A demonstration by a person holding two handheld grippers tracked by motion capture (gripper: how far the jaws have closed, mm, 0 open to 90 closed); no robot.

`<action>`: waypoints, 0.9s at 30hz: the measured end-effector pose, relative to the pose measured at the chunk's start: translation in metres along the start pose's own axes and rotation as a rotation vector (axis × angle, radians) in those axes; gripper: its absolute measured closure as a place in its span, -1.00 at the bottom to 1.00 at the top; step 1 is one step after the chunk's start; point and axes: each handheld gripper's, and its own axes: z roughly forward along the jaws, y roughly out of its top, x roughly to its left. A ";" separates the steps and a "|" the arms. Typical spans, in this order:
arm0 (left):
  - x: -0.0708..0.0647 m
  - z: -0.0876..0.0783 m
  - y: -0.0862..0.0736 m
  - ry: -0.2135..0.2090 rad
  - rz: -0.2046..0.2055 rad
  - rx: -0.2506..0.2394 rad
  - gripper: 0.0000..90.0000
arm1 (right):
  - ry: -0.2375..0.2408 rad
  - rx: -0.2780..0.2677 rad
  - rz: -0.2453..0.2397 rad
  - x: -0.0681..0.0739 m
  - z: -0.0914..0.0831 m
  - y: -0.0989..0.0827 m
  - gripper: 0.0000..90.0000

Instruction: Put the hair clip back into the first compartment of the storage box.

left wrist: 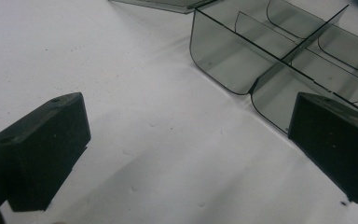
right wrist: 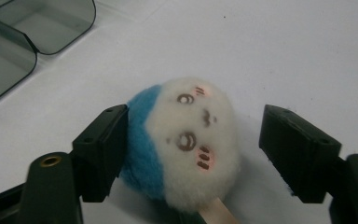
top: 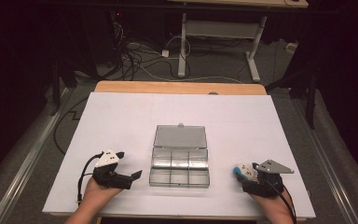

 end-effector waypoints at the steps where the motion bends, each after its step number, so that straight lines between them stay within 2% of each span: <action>1: 0.000 0.000 0.000 0.000 0.001 0.000 -1.00 | 0.002 0.002 0.001 0.000 0.001 0.000 -0.34; 9: 0.001 0.000 0.000 -0.011 0.001 0.000 -1.00 | 0.007 0.038 -0.033 0.003 0.005 0.001 -0.04; 27: -0.003 0.000 -0.001 0.005 0.015 -0.007 -1.00 | 0.021 0.033 -0.032 0.002 0.005 0.000 0.13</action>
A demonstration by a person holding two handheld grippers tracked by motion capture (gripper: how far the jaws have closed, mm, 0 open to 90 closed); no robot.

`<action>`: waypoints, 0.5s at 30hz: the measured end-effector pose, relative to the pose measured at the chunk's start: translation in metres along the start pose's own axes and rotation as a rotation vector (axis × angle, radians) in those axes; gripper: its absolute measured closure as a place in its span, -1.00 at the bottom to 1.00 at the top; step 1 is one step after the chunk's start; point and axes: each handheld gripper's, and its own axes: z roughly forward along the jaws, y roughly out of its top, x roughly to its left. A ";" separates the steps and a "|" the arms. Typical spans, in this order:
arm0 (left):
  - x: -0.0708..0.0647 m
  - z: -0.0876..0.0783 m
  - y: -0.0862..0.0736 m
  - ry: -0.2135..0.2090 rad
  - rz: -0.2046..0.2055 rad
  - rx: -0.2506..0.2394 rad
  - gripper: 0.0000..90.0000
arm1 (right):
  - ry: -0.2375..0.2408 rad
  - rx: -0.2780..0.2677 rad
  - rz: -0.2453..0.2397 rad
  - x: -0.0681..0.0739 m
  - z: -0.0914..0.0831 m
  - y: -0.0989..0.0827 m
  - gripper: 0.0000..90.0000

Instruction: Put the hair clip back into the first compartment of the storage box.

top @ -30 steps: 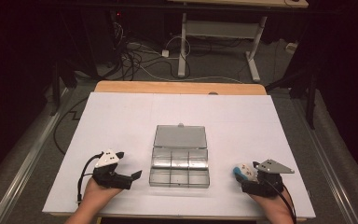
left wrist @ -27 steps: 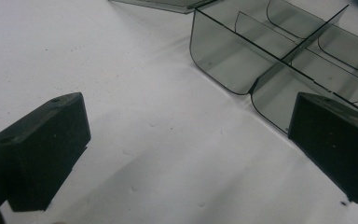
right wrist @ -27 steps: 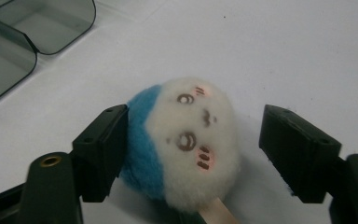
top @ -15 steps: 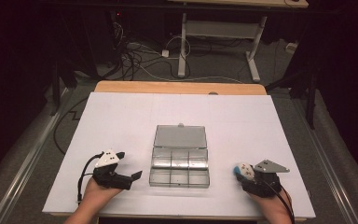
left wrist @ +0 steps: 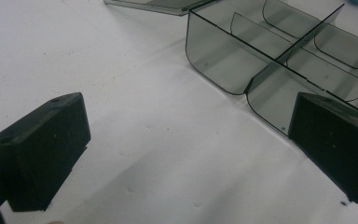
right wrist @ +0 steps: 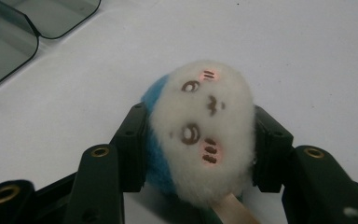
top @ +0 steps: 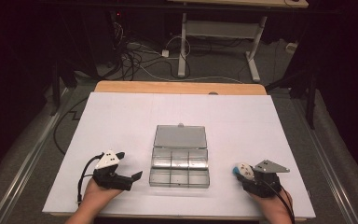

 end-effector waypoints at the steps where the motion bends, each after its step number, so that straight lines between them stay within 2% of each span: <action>1: 0.000 0.000 0.000 0.000 -0.001 0.000 -1.00 | 0.002 -0.001 0.000 0.000 0.000 0.000 0.13; 15: 0.000 0.000 0.000 -0.002 -0.004 0.002 -1.00 | 0.014 -0.023 0.010 -0.002 -0.004 0.001 0.14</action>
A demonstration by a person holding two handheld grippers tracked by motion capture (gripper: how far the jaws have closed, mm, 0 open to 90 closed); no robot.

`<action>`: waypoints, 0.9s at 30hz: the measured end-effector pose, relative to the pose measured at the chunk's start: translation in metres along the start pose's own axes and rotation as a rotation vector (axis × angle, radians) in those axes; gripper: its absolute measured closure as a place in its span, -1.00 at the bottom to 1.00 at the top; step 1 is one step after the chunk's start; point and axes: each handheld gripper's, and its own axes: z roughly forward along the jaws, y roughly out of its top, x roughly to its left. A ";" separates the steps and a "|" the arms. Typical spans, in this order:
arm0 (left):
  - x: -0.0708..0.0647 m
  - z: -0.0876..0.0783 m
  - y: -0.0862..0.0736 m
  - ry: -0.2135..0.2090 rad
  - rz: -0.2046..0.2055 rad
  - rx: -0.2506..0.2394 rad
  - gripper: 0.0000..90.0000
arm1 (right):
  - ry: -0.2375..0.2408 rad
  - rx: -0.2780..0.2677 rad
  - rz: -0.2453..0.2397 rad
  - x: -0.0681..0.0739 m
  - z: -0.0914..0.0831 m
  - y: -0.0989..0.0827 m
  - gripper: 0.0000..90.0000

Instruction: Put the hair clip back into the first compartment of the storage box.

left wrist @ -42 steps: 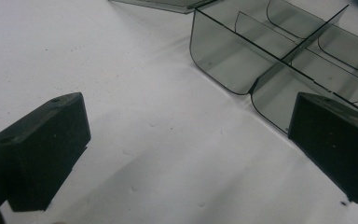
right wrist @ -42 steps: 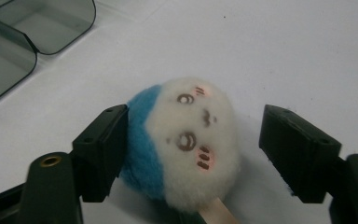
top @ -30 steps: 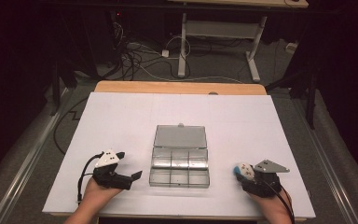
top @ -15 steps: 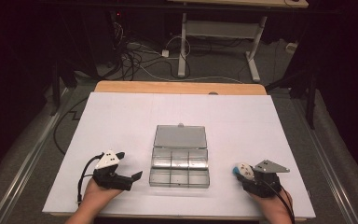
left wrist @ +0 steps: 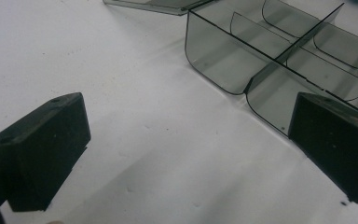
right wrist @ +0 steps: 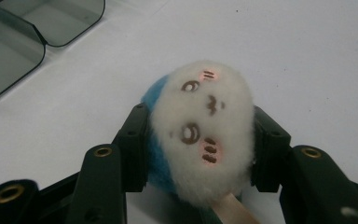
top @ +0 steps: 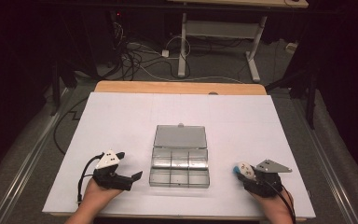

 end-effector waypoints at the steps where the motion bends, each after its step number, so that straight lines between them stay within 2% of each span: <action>1: 0.000 0.000 0.000 0.000 -0.001 0.000 -1.00 | -0.001 -0.003 0.005 0.000 0.000 0.000 0.14; 12: 0.000 0.000 0.000 -0.001 0.001 0.003 -1.00 | 0.014 -0.030 0.002 0.003 -0.002 0.004 0.14; 27: 0.000 0.000 0.000 -0.004 0.003 0.005 -1.00 | 0.049 -0.036 -0.019 0.014 0.003 0.009 0.14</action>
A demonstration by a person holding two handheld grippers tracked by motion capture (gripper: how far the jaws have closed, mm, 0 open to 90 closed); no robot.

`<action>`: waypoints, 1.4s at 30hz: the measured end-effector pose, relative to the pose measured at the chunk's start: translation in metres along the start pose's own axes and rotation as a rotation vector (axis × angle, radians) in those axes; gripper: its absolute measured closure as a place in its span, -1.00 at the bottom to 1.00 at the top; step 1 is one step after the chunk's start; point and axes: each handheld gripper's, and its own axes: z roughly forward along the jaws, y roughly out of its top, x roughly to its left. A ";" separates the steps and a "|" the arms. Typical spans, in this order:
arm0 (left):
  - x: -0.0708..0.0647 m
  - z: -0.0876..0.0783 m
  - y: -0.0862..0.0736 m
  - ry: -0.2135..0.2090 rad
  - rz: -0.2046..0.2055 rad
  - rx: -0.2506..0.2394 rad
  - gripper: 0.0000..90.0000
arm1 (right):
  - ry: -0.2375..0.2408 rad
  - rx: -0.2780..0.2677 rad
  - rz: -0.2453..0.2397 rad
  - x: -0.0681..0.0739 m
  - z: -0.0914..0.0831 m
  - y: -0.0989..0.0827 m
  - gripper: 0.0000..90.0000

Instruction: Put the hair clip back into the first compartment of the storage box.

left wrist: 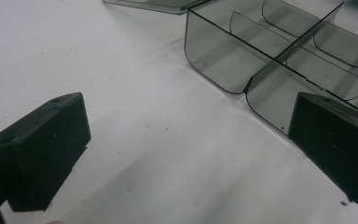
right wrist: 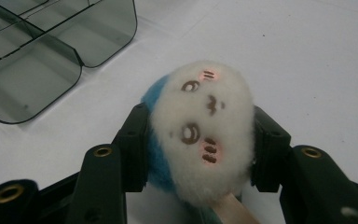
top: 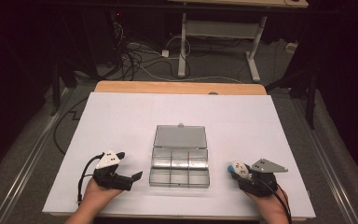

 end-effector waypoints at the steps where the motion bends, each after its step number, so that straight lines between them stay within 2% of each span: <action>1: 0.000 0.000 0.000 -0.002 0.000 -0.001 -1.00 | 0.004 0.001 -0.001 0.001 0.000 0.000 0.14; 18: 0.000 0.000 0.000 -0.004 -0.001 -0.003 -1.00 | 0.034 -0.017 -0.011 0.009 0.005 0.007 0.14; 27: 0.001 0.000 0.000 -0.006 -0.005 -0.005 -1.00 | 0.034 -0.028 -0.007 0.010 0.004 0.012 0.14; 42: 0.000 0.000 0.000 -0.008 -0.003 -0.006 -1.00 | 0.041 -0.060 -0.025 0.016 0.001 0.030 0.14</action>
